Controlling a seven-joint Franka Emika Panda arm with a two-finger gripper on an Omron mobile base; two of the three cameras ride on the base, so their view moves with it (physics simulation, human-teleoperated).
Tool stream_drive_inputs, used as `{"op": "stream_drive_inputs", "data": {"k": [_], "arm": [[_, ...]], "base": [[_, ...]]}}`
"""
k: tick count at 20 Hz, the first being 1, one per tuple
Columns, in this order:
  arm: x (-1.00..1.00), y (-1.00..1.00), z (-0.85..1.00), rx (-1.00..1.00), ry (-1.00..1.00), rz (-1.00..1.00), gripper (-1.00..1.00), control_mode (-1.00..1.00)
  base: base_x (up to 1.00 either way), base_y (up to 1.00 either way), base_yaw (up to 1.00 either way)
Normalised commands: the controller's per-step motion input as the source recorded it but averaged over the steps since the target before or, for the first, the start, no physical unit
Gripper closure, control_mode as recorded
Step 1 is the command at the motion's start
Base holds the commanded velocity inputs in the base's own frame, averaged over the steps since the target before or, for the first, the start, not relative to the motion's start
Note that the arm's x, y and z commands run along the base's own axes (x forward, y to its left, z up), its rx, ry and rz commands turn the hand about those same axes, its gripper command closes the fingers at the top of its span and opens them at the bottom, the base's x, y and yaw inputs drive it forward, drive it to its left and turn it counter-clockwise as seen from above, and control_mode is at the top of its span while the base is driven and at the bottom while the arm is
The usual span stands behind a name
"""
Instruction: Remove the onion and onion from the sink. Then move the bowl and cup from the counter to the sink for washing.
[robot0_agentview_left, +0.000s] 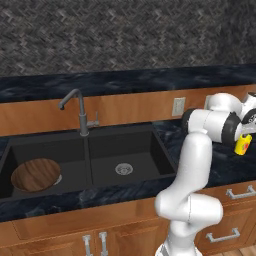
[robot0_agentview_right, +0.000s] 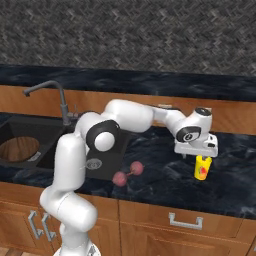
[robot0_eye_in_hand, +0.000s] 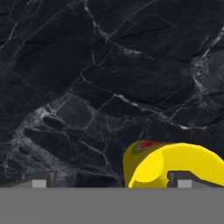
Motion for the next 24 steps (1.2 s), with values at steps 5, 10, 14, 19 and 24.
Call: {"op": "stream_drive_inputs", "data": {"k": [5,10,14,19,24], "arm": [[0.11,-0.05,-0.14,0.00,0.00,0.01,-1.00,-1.00],[0.04,-0.08,-0.15,0.00,0.00,0.00,-1.00,-1.00],[0.03,-0.05,-0.16,0.00,0.00,0.00,-1.00,-1.00],[0.02,-0.03,-0.10,0.00,0.00,0.00,-1.00,-1.00],[-0.10,0.02,-0.15,0.00,0.00,0.00,1.00,-1.00]], "base": [[0.00,0.00,0.00],[0.00,0.00,0.00],[0.00,0.00,0.00],[0.00,0.00,0.00],[0.00,0.00,0.00]]}}
